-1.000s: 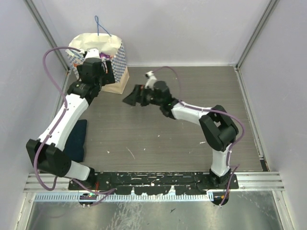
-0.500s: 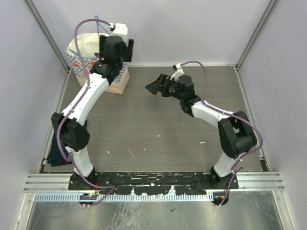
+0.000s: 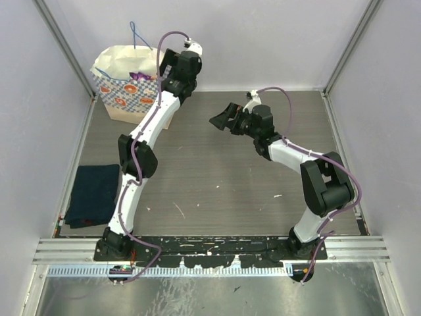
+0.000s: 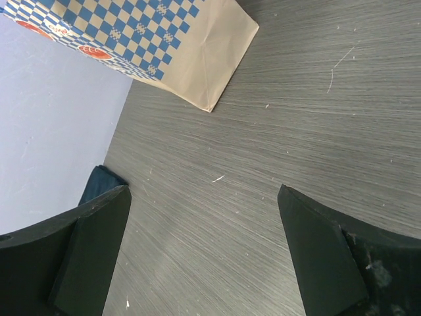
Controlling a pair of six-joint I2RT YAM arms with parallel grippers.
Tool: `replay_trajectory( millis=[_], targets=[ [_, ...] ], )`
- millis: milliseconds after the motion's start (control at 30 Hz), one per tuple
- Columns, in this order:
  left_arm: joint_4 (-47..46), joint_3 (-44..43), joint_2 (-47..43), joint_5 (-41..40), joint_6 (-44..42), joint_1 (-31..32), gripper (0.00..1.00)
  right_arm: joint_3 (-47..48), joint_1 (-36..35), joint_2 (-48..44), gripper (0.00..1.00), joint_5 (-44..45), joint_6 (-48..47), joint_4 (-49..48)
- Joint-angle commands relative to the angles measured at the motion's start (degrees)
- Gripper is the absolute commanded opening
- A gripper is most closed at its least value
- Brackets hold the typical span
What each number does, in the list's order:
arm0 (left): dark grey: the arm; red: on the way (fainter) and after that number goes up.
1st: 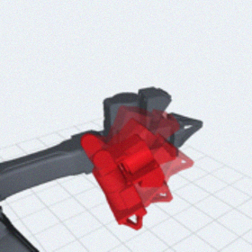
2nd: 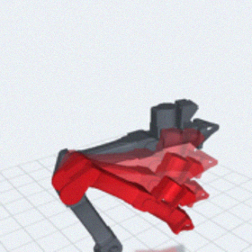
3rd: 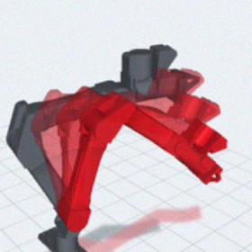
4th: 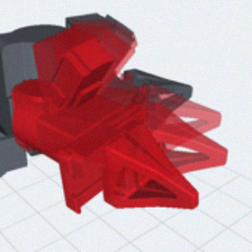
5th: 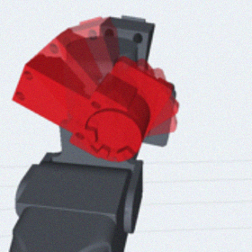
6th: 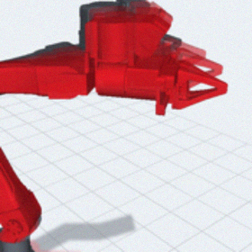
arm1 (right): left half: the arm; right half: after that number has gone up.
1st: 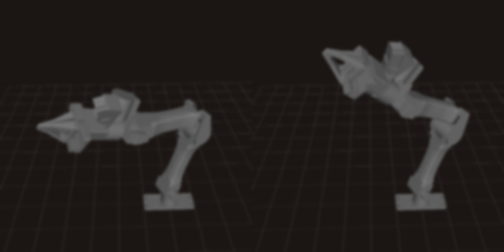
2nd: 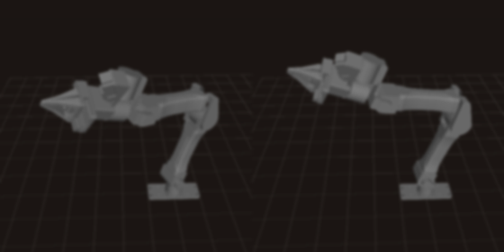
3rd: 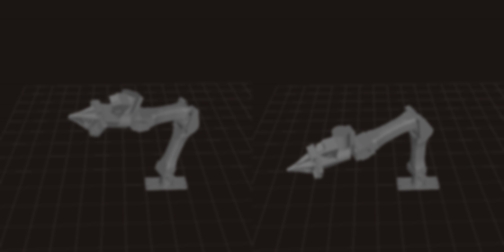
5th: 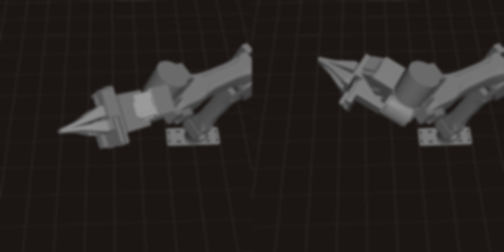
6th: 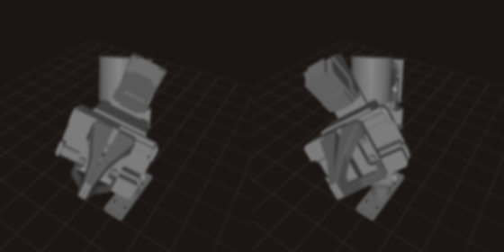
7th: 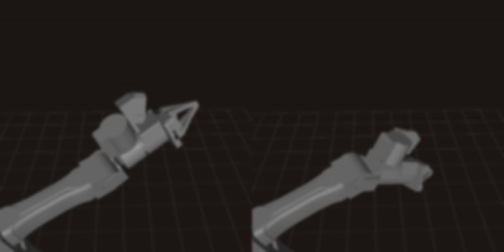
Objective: Take the snacks out of the paper bag
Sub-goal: Move the paper bag to the center of the board.
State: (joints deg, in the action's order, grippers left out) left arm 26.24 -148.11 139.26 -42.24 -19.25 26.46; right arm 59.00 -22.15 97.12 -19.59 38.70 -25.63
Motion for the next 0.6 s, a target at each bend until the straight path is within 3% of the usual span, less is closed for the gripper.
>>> replay_trajectory(
  millis=[0,233,400,467,567],
  targets=[
    [1.78,1.12,-6.25,3.15,3.18,-2.2,0.98,-0.8,0.52,-2.13,1.0,-1.37,-1.32,-3.19],
    [16.12,1.15,-7.75,22.51,11.44,-6.92,0.98,-1.52,0.75,-2.25,1.0,-1.76,-1.72,-3.02],
    [20.38,0.77,-6.55,27.39,11.63,-7.56,1.0,-1.31,0.99,-2.12,1.0,-1.66,-2.13,-2.32],
    [20.78,0.64,-6.06,28.73,12.18,-7.53,0.93,-1.33,1.0,-2.03,1.0,-1.67,-2.01,-2.26],
    [20.74,1.2,-6.89,32.23,13.85,-7.52,0.67,-1.58,1.0,-2.12,1.0,-1.68,-2.09,-2.32]
  ],
)
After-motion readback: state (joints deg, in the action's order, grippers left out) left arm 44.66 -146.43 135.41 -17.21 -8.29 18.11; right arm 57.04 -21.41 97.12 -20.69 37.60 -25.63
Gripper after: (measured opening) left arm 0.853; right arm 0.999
